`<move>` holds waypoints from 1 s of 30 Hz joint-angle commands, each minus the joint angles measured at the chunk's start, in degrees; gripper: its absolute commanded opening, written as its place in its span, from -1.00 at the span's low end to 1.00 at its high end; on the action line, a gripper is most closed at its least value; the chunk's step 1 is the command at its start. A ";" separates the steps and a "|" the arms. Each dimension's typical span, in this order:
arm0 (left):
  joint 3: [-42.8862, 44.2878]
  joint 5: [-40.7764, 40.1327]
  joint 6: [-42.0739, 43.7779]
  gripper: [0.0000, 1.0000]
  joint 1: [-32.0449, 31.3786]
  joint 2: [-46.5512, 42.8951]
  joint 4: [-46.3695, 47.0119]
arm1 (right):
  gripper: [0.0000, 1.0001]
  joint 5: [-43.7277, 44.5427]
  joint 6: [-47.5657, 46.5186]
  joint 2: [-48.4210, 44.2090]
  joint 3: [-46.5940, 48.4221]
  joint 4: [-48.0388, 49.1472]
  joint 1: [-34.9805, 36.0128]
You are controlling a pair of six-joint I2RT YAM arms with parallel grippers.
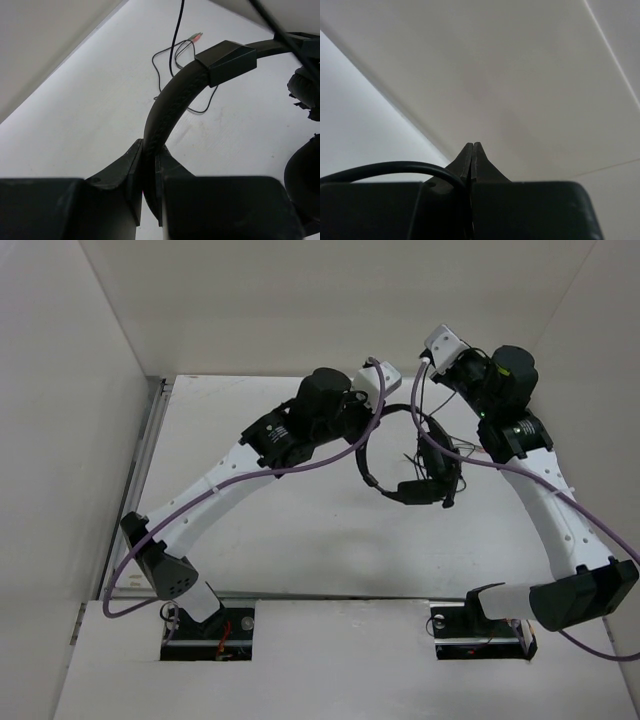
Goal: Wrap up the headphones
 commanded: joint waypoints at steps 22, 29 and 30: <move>16.25 5.41 -5.55 -0.99 -0.98 -1.25 6.85 | -1.00 -43.10 65.24 -5.00 -8.06 9.75 -11.14; 26.36 6.29 -8.01 -0.98 -2.47 2.62 6.85 | -1.00 -48.40 84.17 -5.61 -17.73 26.10 -11.14; 27.32 6.38 -8.27 -0.98 -2.91 3.14 6.85 | -1.00 -48.49 85.49 -5.61 -18.35 27.51 -11.49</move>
